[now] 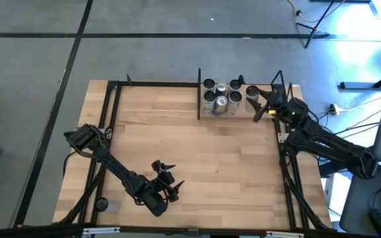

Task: Place canned beverage on shelf
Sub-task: Put the top black soda can on the shelf

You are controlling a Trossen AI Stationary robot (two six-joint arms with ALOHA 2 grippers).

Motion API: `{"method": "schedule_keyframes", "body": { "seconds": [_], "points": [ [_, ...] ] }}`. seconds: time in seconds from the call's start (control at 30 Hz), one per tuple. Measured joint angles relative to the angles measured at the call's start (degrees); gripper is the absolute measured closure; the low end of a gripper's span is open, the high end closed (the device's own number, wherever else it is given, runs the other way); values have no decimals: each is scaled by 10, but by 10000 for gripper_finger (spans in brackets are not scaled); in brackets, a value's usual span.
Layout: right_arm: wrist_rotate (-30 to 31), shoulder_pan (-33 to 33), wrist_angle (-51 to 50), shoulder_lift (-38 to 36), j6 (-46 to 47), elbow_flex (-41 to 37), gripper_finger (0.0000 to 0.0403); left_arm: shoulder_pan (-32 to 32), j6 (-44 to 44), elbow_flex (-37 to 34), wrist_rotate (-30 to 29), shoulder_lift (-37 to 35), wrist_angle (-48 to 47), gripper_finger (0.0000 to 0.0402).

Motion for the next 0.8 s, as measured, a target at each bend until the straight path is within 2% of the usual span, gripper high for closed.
{"method": "schedule_keyframes", "body": {
  "seconds": [0.17,0.4,0.6,0.8],
  "points": [
    [-73,-73,20,4,22,0,200,0,0,0,0,0,0,52],
    [-121,-147,148,11,66,-73,200,0,0,0,-4,0,-2,52],
    [-128,-158,223,32,86,-112,200,1,1,0,-17,0,-2,52],
    [-131,-158,262,97,92,-116,200,2,15,0,-20,0,-2,52]
  ]
}}
